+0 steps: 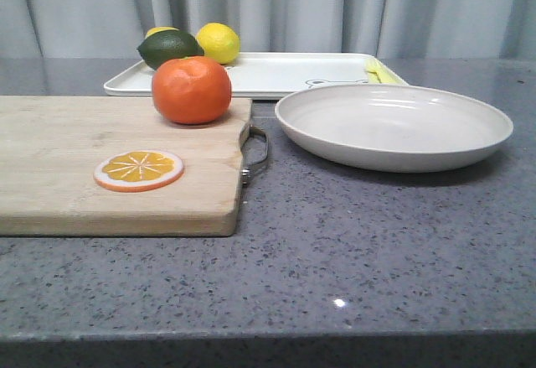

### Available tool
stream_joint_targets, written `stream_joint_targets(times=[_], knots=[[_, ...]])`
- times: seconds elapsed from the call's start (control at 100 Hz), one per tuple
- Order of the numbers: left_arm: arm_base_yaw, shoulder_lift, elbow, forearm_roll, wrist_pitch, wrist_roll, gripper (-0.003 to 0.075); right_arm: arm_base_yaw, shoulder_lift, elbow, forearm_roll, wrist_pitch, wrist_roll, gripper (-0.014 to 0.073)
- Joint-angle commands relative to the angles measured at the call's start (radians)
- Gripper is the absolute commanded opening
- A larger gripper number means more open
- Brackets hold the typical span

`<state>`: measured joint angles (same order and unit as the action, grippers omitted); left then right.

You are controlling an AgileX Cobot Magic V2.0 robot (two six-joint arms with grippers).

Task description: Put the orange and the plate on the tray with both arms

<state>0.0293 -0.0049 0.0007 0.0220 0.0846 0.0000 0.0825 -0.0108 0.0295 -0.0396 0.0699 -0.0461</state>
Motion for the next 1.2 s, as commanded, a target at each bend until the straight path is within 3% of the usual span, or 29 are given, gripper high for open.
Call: stream_joint_targets(times=[0.0, 0.63, 0.77, 0.89, 1.01, 1.19], knots=[[0.000, -0.032, 0.009, -0.004, -0.085, 0.000, -0.0020, -0.008, -0.011, -0.023, -0.008, -0.083, 0.002, -0.0102], [0.000, -0.032, 0.009, -0.004, -0.085, 0.000, -0.0020, -0.008, -0.011, -0.023, -0.008, -0.084, 0.002, -0.0102], [0.000, -0.032, 0.007, -0.022, -0.124, 0.000, -0.0020, -0.008, -0.011, -0.024, 0.006, -0.202, 0.002, -0.0102], [-0.005, -0.032, -0.008, -0.050, -0.131, 0.000, -0.0020, -0.008, -0.011, -0.039, 0.127, -0.264, 0.023, -0.0102], [-0.024, -0.027, -0.045, -0.053, -0.085, 0.000, -0.0020, -0.008, -0.011, -0.116, 0.264, -0.125, 0.023, -0.0102], [-0.085, 0.077, -0.171, -0.136, 0.016, 0.000, -0.0020, -0.008, 0.040, -0.299, 0.260, 0.187, 0.000, -0.0102]])
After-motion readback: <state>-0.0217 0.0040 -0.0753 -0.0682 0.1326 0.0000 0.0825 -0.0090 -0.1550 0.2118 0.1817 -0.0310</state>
